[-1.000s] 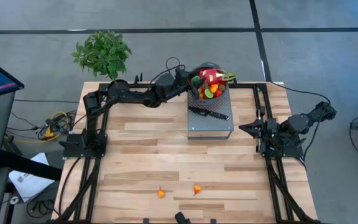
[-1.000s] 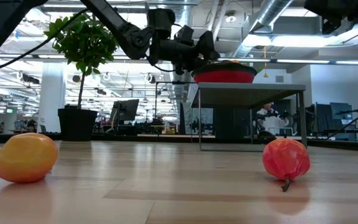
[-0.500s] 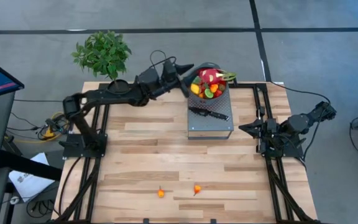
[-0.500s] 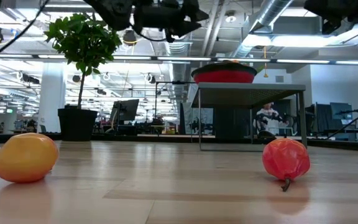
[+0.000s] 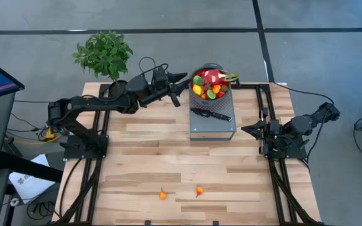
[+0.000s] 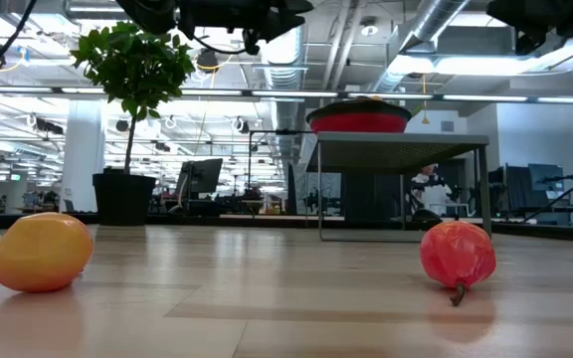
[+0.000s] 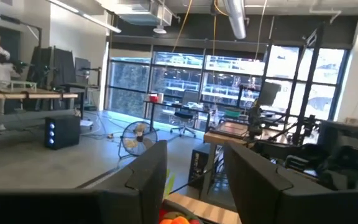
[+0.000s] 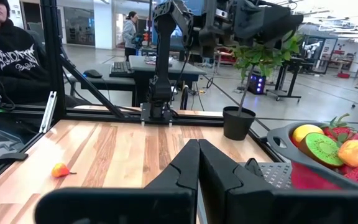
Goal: Pick & Place Fruit
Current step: Put the yellow pear into the red colander on the shelf
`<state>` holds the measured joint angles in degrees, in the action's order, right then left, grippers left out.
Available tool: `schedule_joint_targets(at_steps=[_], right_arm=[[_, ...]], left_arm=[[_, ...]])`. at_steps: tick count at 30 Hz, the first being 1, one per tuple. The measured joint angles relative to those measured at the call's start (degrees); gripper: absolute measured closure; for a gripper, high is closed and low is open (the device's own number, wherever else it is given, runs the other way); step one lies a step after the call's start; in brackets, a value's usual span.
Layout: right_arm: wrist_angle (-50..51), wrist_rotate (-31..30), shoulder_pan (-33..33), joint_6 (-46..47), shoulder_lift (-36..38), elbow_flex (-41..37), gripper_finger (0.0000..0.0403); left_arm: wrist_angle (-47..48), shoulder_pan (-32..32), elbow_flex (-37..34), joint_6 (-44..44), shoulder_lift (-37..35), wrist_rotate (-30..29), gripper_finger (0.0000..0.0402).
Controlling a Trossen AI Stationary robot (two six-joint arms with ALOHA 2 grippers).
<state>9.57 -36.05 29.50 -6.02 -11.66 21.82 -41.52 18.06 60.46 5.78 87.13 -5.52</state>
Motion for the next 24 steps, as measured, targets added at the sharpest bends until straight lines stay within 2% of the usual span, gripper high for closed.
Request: schedule_joint_targets(at_steps=[24], right_arm=[[1.16,0.0,0.0,0.0,0.0,0.0,0.0403]], left_arm=[[3.03,-6.95,-0.32,0.62,0.01,1.52,0.0288]])
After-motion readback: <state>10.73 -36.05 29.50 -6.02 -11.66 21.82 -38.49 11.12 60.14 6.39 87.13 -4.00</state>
